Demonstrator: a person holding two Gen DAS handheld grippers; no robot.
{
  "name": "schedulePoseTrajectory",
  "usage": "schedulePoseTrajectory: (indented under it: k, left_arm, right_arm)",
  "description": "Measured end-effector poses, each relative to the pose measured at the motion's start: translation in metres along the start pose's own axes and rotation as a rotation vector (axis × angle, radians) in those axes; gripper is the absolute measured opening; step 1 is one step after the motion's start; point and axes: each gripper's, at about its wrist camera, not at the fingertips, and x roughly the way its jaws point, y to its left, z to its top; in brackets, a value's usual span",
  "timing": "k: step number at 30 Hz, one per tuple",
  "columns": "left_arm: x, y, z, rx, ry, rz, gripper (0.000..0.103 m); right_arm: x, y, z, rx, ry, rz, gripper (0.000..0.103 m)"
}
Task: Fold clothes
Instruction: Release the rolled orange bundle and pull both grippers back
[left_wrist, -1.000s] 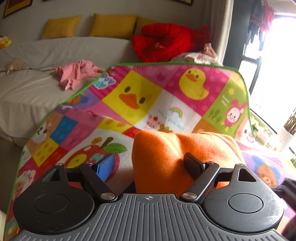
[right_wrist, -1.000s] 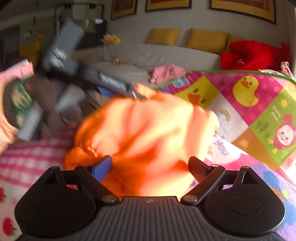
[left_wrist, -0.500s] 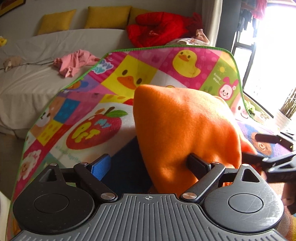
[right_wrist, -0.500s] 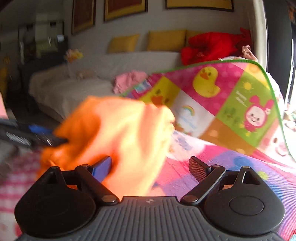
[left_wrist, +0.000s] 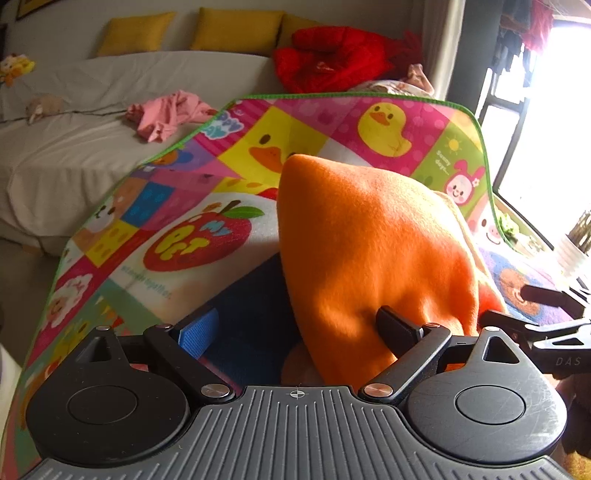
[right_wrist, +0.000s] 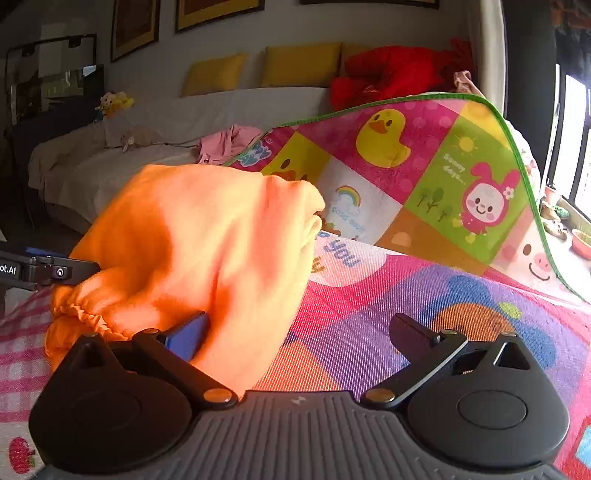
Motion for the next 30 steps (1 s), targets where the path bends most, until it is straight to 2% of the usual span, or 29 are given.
schedulePoseTrajectory:
  k: [4, 7, 9, 12, 14, 20, 25, 30]
  left_arm:
    - [-0.032, -0.011, -0.023, -0.044, -0.054, 0.039, 0.098]
    - [-0.052, -0.024, -0.048, -0.07, -0.038, 0.033, 0.1]
    - [-0.065, -0.033, -0.065, -0.086, -0.023, 0.026, 0.101]
    - [-0.078, -0.047, -0.085, -0.06, 0.007, 0.038, 0.103]
    - [-0.084, -0.056, -0.094, -0.032, 0.011, 0.06, 0.103]
    - [-0.084, -0.071, -0.106, 0.024, 0.031, 0.106, 0.103]
    - [-0.081, -0.071, -0.107, 0.026, 0.044, 0.114, 0.103]
    - [-0.079, -0.075, -0.108, 0.049, 0.052, 0.126, 0.103]
  right_arm:
    - [-0.027, 0.006, -0.011, 0.001, -0.031, -0.033, 0.103]
    - [-0.051, 0.014, -0.026, -0.024, -0.036, -0.059, 0.103]
    - [-0.063, 0.019, -0.039, -0.048, 0.0, -0.071, 0.103]
    - [-0.071, 0.024, -0.06, -0.09, 0.102, -0.093, 0.103]
    - [-0.08, 0.023, -0.07, -0.08, 0.108, -0.113, 0.103]
    - [-0.094, 0.016, -0.087, -0.021, 0.118, -0.142, 0.103]
    - [-0.092, 0.001, -0.092, 0.072, 0.132, -0.106, 0.103]
    - [-0.092, 0.003, -0.093, 0.065, 0.129, -0.107, 0.103]
